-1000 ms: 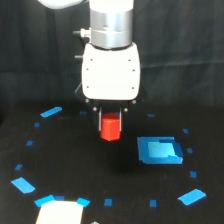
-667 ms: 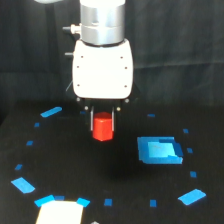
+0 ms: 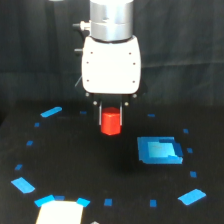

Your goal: Pick up the red object from the table

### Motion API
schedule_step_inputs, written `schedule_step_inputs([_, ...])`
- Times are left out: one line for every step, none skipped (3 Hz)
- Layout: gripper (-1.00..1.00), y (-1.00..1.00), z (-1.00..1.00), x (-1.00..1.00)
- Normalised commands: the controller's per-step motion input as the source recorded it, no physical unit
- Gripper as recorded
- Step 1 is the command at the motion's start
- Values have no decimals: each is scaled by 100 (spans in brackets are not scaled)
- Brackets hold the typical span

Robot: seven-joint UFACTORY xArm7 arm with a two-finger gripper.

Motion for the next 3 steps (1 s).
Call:
schedule_step_inputs([-100, 56, -44, 48])
schedule_step_inputs([-76, -44, -100, 44])
schedule_step_inputs([-100, -22, -100, 6])
